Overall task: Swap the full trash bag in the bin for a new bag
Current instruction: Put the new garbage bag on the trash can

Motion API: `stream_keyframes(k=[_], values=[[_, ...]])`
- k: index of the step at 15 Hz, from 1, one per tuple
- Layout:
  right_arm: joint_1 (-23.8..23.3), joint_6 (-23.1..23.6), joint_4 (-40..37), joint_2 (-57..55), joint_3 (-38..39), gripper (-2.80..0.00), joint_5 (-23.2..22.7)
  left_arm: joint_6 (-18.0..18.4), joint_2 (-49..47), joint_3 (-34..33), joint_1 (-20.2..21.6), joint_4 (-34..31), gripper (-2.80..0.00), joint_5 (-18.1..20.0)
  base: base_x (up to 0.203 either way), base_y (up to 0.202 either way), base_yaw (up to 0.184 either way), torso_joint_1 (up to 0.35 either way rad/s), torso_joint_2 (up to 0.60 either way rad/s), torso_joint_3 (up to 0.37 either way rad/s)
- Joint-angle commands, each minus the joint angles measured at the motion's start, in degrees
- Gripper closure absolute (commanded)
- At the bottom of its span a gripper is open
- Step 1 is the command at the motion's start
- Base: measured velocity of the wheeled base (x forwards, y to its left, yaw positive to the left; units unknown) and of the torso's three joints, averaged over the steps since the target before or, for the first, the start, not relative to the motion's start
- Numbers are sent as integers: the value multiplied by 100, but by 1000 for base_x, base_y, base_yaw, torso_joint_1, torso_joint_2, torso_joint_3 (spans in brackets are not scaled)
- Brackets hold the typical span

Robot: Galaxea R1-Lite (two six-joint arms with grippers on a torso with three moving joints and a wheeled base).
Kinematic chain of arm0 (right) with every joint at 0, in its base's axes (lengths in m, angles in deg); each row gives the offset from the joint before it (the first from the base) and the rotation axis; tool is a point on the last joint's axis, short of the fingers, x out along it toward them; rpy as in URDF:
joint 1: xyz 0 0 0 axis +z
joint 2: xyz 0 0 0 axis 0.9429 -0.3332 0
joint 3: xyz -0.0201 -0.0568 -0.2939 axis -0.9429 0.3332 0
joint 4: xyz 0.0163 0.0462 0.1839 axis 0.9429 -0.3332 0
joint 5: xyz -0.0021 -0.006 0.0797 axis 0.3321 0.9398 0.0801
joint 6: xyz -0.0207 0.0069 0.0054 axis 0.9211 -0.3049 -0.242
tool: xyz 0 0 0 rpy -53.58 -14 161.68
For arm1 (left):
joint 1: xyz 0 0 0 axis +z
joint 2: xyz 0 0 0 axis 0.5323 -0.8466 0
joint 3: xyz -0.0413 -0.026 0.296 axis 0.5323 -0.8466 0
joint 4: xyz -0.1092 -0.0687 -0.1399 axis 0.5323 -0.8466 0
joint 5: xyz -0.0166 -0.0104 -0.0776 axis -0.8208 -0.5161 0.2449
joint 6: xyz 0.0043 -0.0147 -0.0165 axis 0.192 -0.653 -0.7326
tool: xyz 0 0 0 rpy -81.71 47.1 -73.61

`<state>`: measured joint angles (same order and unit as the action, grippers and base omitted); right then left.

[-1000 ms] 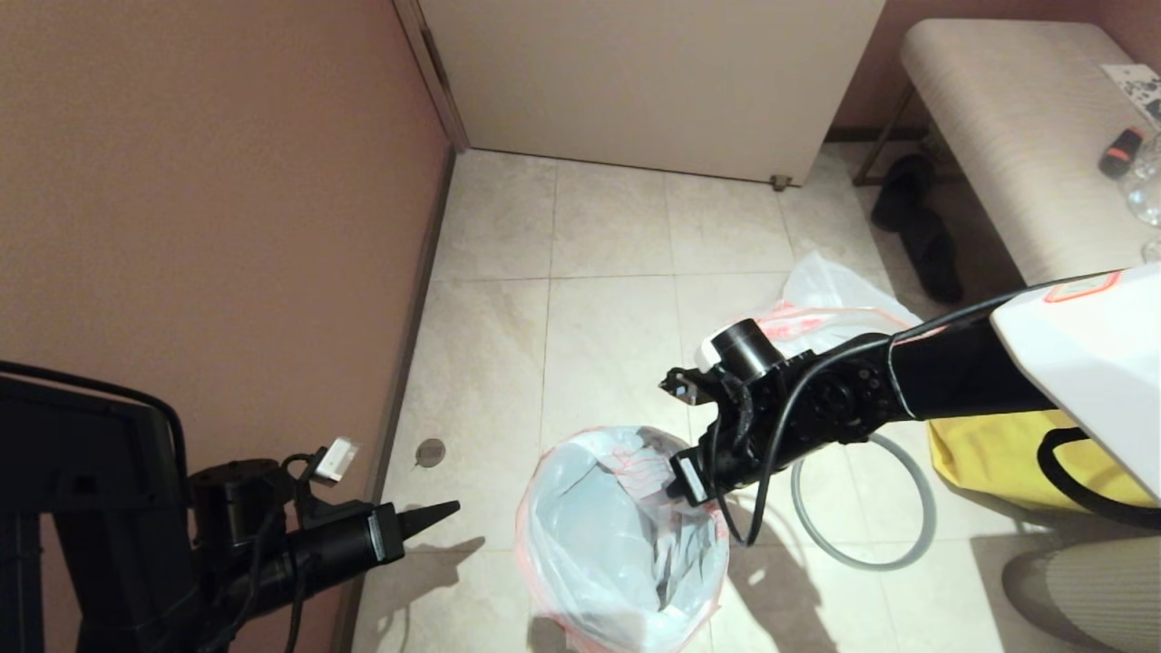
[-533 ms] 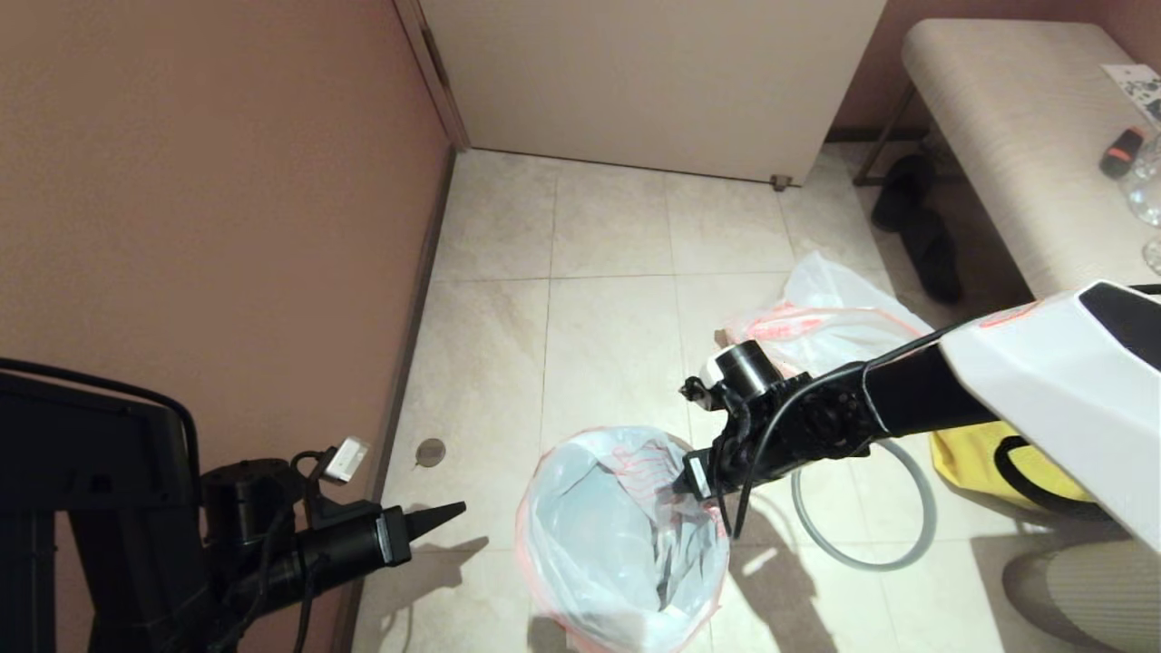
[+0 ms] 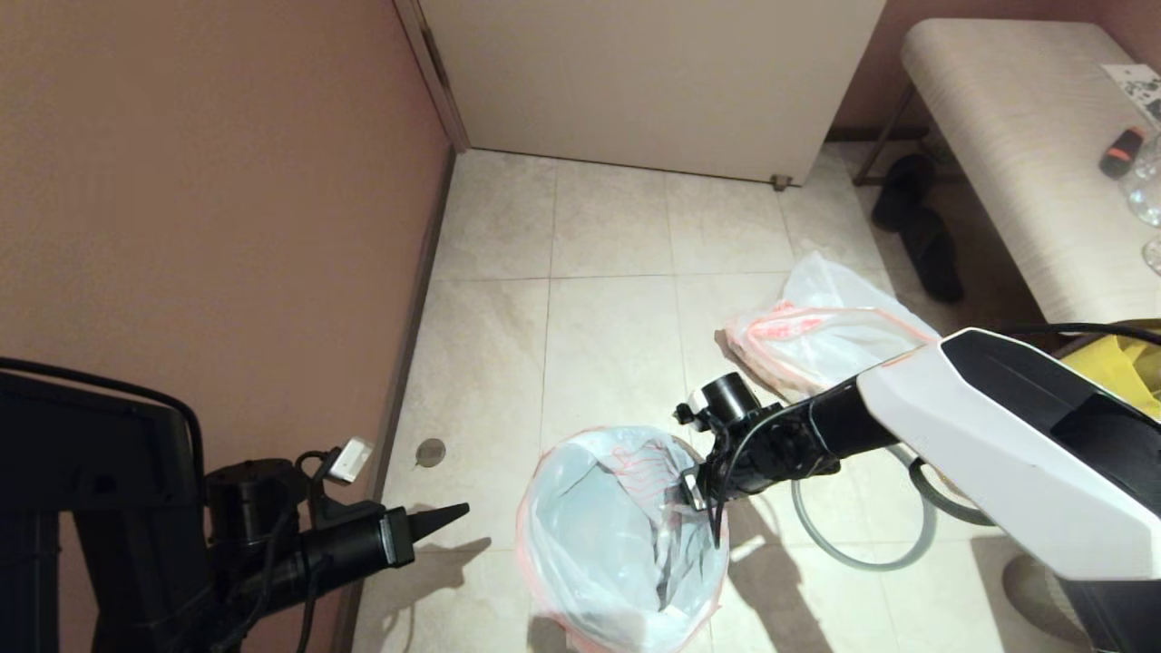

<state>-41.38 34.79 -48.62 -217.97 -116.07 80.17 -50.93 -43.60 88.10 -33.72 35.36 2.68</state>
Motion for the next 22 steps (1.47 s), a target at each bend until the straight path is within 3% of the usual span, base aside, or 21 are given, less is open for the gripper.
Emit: stream_keyframes(k=[1, 7, 14, 16, 17, 18, 22], values=[[4, 34, 27, -168, -64, 0, 0, -16, -5, 16, -2, 272, 0, 25, 0, 0, 0, 0, 0, 0], [206, 9, 69, 20, -354, 0, -11, -16, 4, 7, 7, 272, 0, 26, 0, 0, 0, 0, 0, 0], [392, 4, 275, -356, -1898, 0, -2, -16, -5, 0, -11, 272, 0, 43, 0, 0, 0, 0, 0, 0], [397, 158, 273, -792, -2344, 0, 116, -16, -5, 7, -11, 272, 0, 43, 0, 0, 0, 0, 0, 0], [397, 456, 293, -912, -2372, 0, 220, -16, -5, 7, -11, 272, 0, 43, 0, 0, 0, 0, 0, 0], [385, 642, 320, -1021, -2381, -280, 401, -19, 2, -2, -11, 272, 0, 43, 0, 0, 0, 0, 0, 0], [371, 659, 330, -859, -2382, -280, 457, -16, 22, -28, 15, 272, 0, 201, 0, 0, 0, 0, 0, 0]])
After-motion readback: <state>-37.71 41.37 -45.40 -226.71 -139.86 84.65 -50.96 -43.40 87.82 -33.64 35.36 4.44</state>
